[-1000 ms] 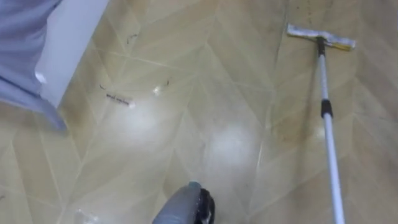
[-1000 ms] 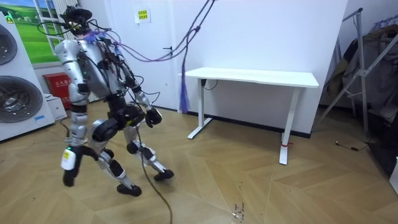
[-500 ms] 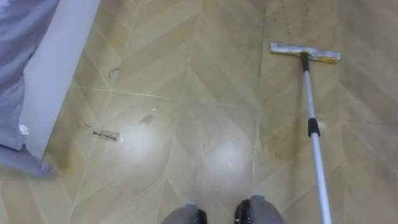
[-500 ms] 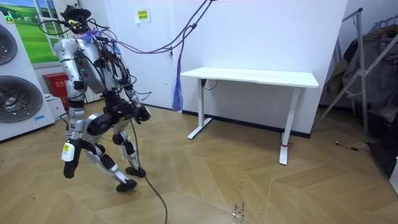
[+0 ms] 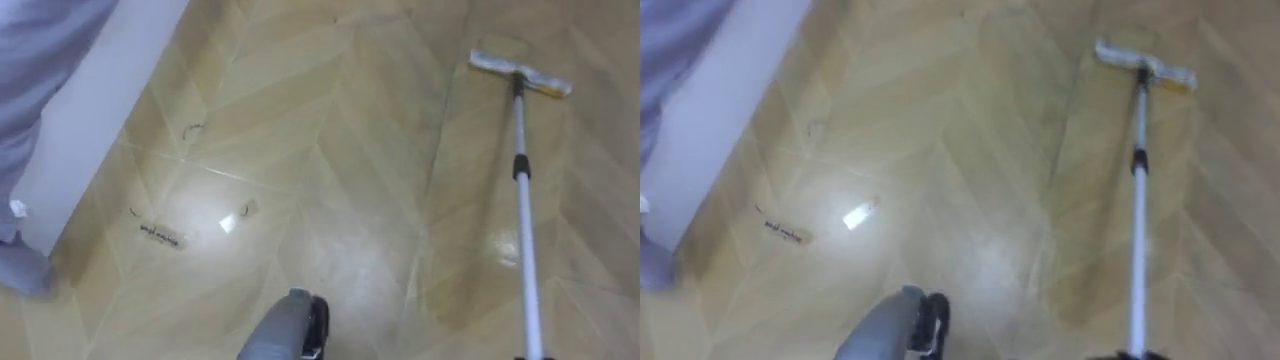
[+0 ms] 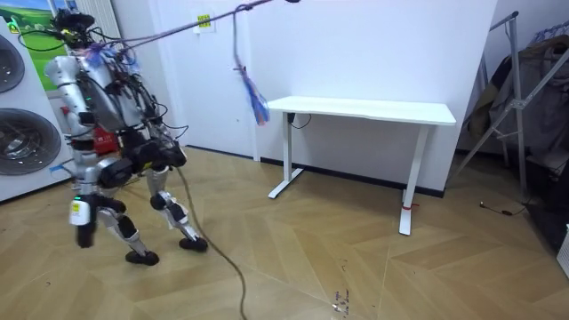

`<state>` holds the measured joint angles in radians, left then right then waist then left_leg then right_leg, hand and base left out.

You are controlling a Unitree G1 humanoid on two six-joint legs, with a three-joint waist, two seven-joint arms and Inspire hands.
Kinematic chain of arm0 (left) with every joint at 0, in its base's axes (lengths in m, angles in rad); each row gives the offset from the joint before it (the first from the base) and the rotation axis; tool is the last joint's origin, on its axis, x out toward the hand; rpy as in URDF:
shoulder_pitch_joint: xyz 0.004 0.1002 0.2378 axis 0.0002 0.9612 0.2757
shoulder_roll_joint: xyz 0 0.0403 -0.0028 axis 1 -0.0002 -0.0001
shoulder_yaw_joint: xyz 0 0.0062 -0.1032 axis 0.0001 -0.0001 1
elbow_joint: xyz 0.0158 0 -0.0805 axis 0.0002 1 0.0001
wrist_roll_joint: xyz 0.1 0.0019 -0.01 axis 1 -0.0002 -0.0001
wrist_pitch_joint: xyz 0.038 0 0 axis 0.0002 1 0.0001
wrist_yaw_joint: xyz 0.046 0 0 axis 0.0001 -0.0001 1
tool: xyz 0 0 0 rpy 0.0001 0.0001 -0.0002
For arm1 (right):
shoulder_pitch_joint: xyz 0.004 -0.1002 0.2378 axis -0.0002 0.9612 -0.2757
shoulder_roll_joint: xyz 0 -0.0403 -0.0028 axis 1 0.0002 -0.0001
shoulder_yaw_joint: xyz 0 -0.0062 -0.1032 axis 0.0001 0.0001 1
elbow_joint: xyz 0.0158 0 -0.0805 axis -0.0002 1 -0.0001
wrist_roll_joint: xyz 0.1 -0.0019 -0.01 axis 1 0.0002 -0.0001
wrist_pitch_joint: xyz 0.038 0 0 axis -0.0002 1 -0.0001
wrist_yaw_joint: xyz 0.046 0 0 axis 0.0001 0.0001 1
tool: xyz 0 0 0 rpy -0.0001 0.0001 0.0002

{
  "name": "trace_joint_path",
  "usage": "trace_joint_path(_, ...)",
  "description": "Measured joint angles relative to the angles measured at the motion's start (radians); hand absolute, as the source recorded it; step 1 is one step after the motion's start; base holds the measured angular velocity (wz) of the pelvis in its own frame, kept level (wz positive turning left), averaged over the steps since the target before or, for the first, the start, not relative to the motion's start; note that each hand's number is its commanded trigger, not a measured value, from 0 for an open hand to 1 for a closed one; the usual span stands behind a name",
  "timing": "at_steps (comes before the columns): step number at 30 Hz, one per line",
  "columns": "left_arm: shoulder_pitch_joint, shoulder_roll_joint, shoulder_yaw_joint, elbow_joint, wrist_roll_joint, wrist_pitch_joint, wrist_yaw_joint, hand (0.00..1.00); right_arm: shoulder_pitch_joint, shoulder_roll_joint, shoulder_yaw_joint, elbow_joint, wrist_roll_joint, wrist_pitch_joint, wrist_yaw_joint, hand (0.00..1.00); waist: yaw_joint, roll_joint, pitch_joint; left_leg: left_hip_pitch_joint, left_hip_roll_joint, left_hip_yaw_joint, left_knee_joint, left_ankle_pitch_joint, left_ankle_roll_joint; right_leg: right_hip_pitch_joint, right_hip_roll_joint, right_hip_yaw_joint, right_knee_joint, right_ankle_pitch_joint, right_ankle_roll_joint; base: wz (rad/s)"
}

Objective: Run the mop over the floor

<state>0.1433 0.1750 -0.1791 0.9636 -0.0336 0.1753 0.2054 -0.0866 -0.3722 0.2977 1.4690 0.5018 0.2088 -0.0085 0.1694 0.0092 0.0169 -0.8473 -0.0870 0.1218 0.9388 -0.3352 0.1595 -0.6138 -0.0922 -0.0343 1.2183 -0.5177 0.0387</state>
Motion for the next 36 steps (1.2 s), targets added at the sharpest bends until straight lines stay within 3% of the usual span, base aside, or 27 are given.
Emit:
trace_joint_path(1,-0.003,-0.002,0.017,-0.001,0.006,-0.024,0.001,0.00,0.046,0.009,0.002,0.007,-0.006,0.001,-0.018,1.00,-0.011,0.021,-0.0053,0.023,-0.011,-0.002,0.005,-0.025,0.013,-0.026,0.005,0.024,0.073,0.072,0.004,0.26)
trace_joint_path(3,-0.011,-0.003,0.024,-0.002,0.008,-0.033,0.003,0.00,0.081,0.030,0.002,0.006,-0.016,0.001,-0.044,1.00,-0.034,0.057,-0.0108,0.044,-0.014,-0.013,0.004,-0.058,0.020,-0.084,0.022,0.036,0.112,0.091,0.006,-0.07)
trace_joint_path(4,-0.019,-0.004,0.025,-0.001,0.010,-0.033,0.004,0.00,0.083,0.049,0.001,0.006,-0.017,-0.001,-0.063,1.00,-0.056,0.071,-0.0031,0.061,-0.015,-0.019,-0.004,-0.068,0.021,-0.137,0.030,0.039,0.099,0.087,0.001,-0.16)
trace_joint_path(7,-0.020,-0.009,0.018,0.000,0.029,-0.032,0.009,0.00,0.084,0.104,-0.007,0.006,-0.017,-0.008,-0.088,1.00,-0.088,0.068,0.0029,0.106,-0.030,-0.039,-0.032,-0.090,0.011,-0.247,0.039,0.026,-0.100,0.088,-0.006,-0.07)
trace_joint_path(9,-0.016,-0.009,0.016,-0.004,0.028,-0.026,0.011,0.00,0.091,0.123,-0.007,0.006,-0.012,-0.009,-0.091,1.00,-0.101,0.067,0.0018,0.131,-0.033,-0.047,-0.026,-0.118,0.003,-0.276,0.038,0.015,-0.262,0.118,-0.031,0.15)
trace_joint_path(10,-0.004,-0.011,0.016,-0.004,0.028,-0.019,0.016,0.00,0.102,0.129,-0.009,0.003,-0.011,-0.008,-0.091,1.00,-0.100,0.059,0.0016,0.144,-0.032,-0.063,-0.005,-0.149,-0.008,-0.277,0.037,0.000,-0.277,0.161,-0.054,0.09)
trace_joint_path(11,0.009,-0.014,0.016,-0.004,0.028,-0.011,0.020,0.00,0.107,0.128,-0.018,-0.004,-0.018,-0.002,-0.088,1.00,-0.096,0.059,-0.0071,0.157,-0.030,-0.077,0.010,-0.172,-0.025,-0.254,0.037,-0.025,-0.272,0.172,-0.071,0.07)
trace_joint_path(12,0.012,-0.016,0.016,-0.004,0.027,-0.003,0.021,0.00,0.107,0.126,-0.022,-0.012,-0.021,0.001,-0.090,1.00,-0.093,0.059,-0.0064,0.165,-0.030,-0.088,0.018,-0.181,-0.032,-0.244,0.034,-0.040,-0.267,0.170,-0.081,0.11)
trace_joint_path(13,0.012,-0.016,0.016,-0.006,0.027,0.010,0.024,0.00,0.092,0.125,-0.038,-0.019,-0.030,0.003,-0.091,1.00,-0.090,0.058,-0.0064,0.174,-0.023,-0.101,0.040,-0.194,-0.051,-0.227,0.030,-0.058,-0.252,0.153,-0.106,0.17)
trace_joint_path(14,0.012,-0.016,0.017,-0.006,0.026,0.015,0.029,0.00,0.082,0.123,-0.046,-0.022,-0.032,0.007,-0.091,1.00,-0.086,0.052,-0.0029,0.177,-0.017,-0.098,0.056,-0.197,-0.058,-0.218,0.030,-0.061,-0.242,0.138,-0.112,0.23)
trace_joint_path(15,0.014,-0.017,0.017,-0.010,0.026,0.017,0.036,0.00,0.046,0.115,-0.059,-0.016,-0.039,0.017,-0.091,1.00,-0.079,0.041,0.0035,0.168,0.000,-0.082,0.121,-0.190,-0.073,-0.204,0.035,-0.068,-0.219,0.107,-0.120,0.07)
trace_joint_path(16,0.024,-0.015,0.017,-0.014,0.024,0.018,0.051,0.00,-0.002,0.101,-0.059,-0.015,-0.042,0.030,-0.091,1.00,-0.065,0.027,0.0038,0.135,0.028,-0.066,0.224,-0.161,-0.122,-0.199,0.051,-0.067,-0.190,0.073,-0.120,-0.10)
trace_joint_path(17,0.030,-0.013,0.016,-0.023,0.023,0.020,0.058,0.00,-0.028,0.090,-0.057,-0.019,-0.042,0.034,-0.090,1.00,-0.050,0.017,0.0029,0.113,0.043,-0.061,0.280,-0.135,-0.140,-0.199,0.059,-0.064,-0.175,0.059,-0.123,-0.43)
trace_joint_path(19,0.064,0.006,0.003,-0.076,-0.016,0.022,0.079,0.00,-0.168,0.049,-0.048,-0.056,-0.034,0.032,-0.088,1.00,-0.018,-0.028,0.0093,0.014,0.069,-0.052,0.470,0.033,-0.176,-0.200,0.086,-0.040,-0.122,0.015,-0.140,-0.43)
trace_joint_path(20,0.071,0.014,-0.004,-0.090,-0.025,0.020,0.079,0.00,-0.199,0.041,-0.041,-0.081,-0.030,0.027,-0.088,1.00,-0.016,-0.041,0.0127,-0.012,0.077,-0.048,0.507,0.086,-0.184,-0.200,0.092,-0.034,-0.115,0.006,-0.145,-0.07)
trace_joint_path(21,0.079,0.029,-0.008,-0.112,-0.036,0.015,0.079,0.00,-0.247,0.025,-0.035,-0.120,-0.013,0.001,-0.077,1.00,-0.010,-0.062,0.0131,-0.061,0.083,-0.042,0.542,0.106,-0.182,-0.197,0.105,-0.020,-0.105,-0.007,-0.151,0.00)
trace_joint_path(22,0.088,0.041,-0.010,-0.141,-0.037,0.015,0.077,0.00,-0.286,0.012,-0.041,-0.138,0.025,-0.002,-0.063,1.00,0.001,-0.078,0.0197,-0.105,0.102,-0.039,0.515,0.092,-0.173,-0.182,0.113,-0.019,-0.106,-0.019,-0.159,0.00)
trace_joint_path(23,0.101,0.050,-0.010,-0.157,-0.037,0.010,0.072,0.00,-0.323,0.010,-0.047,-0.130,0.073,0.017,-0.052,1.00,0.020,-0.088,0.0257,-0.129,0.110,-0.040,0.413,0.064,-0.162,-0.156,0.117,-0.019,-0.112,-0.029,-0.153,0.00)
trace_joint_path(24,0.106,0.051,-0.009,-0.157,-0.037,0.011,0.069,0.00,-0.325,0.010,-0.049,-0.129,0.095,0.020,-0.045,1.00,0.024,-0.089,0.0254,-0.135,0.109,-0.045,0.333,0.055,-0.163,-0.139,0.117,-0.019,-0.119,-0.040,-0.150,0.00)
trace_joint_path(25,0.112,0.050,-0.007,-0.159,-0.030,0.014,0.060,0.00,-0.319,0.012,-0.048,-0.129,0.111,0.017,-0.028,1.00,0.028,-0.087,0.0242,-0.136,0.108,-0.051,0.161,0.057,-0.167,-0.104,0.113,-0.020,-0.134,-0.060,-0.145,0.00)
trace_joint_path(26,0.118,0.050,-0.008,-0.156,-0.029,0.015,0.050,0.00,-0.311,0.012,-0.045,-0.129,0.110,0.009,-0.021,1.00,0.028,-0.083,0.0229,-0.135,0.109,-0.053,0.076,0.062,-0.168,-0.085,0.110,-0.023,-0.142,-0.070,-0.144,-0.05)
trace_joint_path(27,0.120,0.051,-0.007,-0.143,-0.027,0.016,0.029,0.00,-0.279,0.012,-0.042,-0.131,0.110,-0.011,-0.004,1.00,0.027,-0.075,0.0236,-0.132,0.112,-0.053,-0.020,0.108,-0.154,-0.045,0.102,-0.025,-0.155,-0.094,-0.138,0.05)
trace_joint_path(28,0.108,0.050,-0.006,-0.121,-0.020,0.017,0.013,0.00,-0.220,0.009,-0.037,-0.131,0.109,-0.031,0.012,1.00,0.019,-0.067,0.0133,-0.108,0.106,-0.039,-0.025,0.123,-0.130,0.001,0.087,-0.025,-0.179,-0.119,-0.114,0.17)
trace_joint_path(30,0.082,0.044,-0.005,-0.105,-0.002,0.014,-0.005,0.00,-0.134,0.001,-0.004,-0.110,0.114,-0.045,0.021,1.00,0.015,-0.054,0.0101,-0.061,0.086,-0.010,-0.017,0.076,-0.058,0.059,0.062,-0.016,-0.207,-0.135,-0.086,0.32)
trace_joint_path(31,0.059,0.038,-0.005,-0.099,0.009,0.009,-0.006,0.00,-0.089,0.001,0.008,-0.079,0.112,-0.042,0.026,1.00,0.007,-0.051,0.0081,-0.034,0.059,0.002,-0.018,0.053,-0.037,0.075,0.035,-0.011,-0.189,-0.126,-0.067,0.25)
trace_joint_path(34,0.022,0.019,-0.004,-0.085,0.006,-0.017,-0.008,0.00,0.002,0.013,0.035,0.002,0.070,-0.036,0.018,1.00,-0.021,-0.021,-0.0077,0.015,0.013,0.025,-0.020,-0.005,0.000,0.077,-0.010,0.004,-0.114,-0.067,0.016,0.12)
trace_joint_path(36,0.018,0.011,-0.004,-0.081,0.006,-0.022,-0.012,0.00,0.036,0.034,0.035,0.016,0.036,-0.033,-0.013,1.00,-0.043,0.004,-0.0058,0.054,0.004,0.019,-0.032,-0.037,0.006,0.072,-0.013,0.015,-0.072,0.002,0.025,-0.17)
